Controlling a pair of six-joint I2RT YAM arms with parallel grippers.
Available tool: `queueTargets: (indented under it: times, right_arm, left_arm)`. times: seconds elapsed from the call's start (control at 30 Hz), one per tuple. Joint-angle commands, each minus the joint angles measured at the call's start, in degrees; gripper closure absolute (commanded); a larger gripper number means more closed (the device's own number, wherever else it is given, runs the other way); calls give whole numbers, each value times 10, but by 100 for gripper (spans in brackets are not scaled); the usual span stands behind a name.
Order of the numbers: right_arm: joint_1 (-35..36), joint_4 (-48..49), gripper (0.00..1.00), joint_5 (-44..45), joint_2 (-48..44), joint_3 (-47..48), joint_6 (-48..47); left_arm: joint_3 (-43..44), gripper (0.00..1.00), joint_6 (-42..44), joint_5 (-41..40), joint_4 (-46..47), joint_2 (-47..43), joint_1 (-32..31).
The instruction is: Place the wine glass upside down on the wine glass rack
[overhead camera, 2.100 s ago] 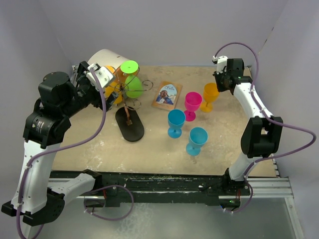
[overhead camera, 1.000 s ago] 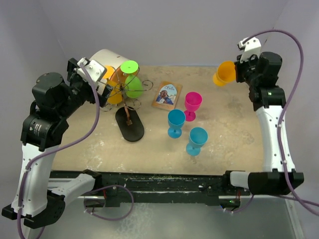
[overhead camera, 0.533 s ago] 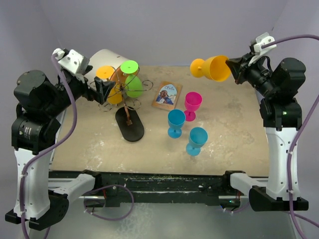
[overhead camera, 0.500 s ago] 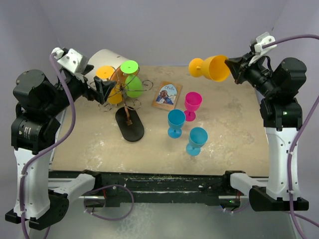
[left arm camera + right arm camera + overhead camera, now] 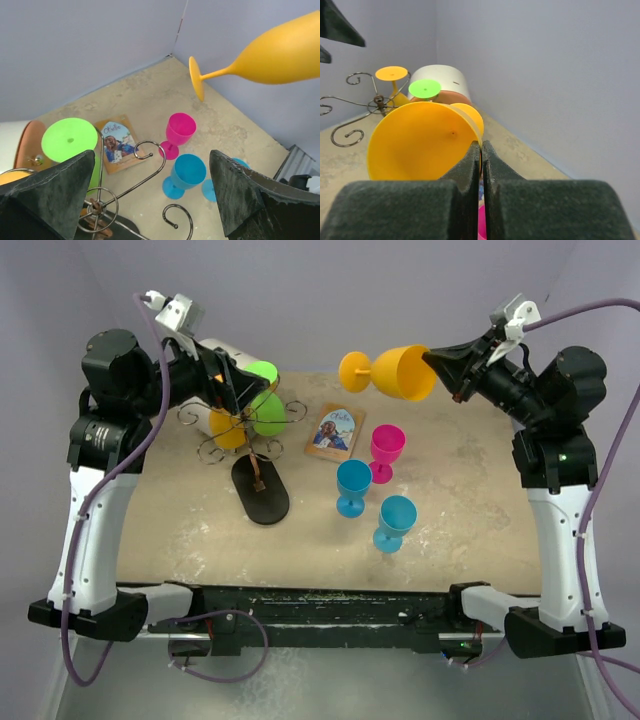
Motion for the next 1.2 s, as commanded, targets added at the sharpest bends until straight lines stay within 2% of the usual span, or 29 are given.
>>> queueTargets:
  times: [0.0, 0.23, 0.33, 0.77, 1.07, 1.17]
  right_arm:
    - [25, 49, 100, -22, 10, 33, 19]
    - [44, 79, 100, -55, 35, 47, 59]
    - [47, 82, 100, -65, 42, 52, 67]
    - [50, 80, 100, -58, 37, 38, 46]
    - [49, 76, 100, -48, 29, 21, 31]
    - [49, 75, 100, -48, 27, 20, 28]
  left_arm:
    - [33, 3, -86, 46, 73, 20, -3]
    - [55, 7, -108, 14, 84, 74, -75]
    - [58, 13, -117, 8, 93, 98, -100]
    - [51, 36, -172, 42, 139, 170, -117]
    - [38, 62, -199, 73, 161, 184, -117]
    - [35, 65, -202, 77, 162, 187, -118]
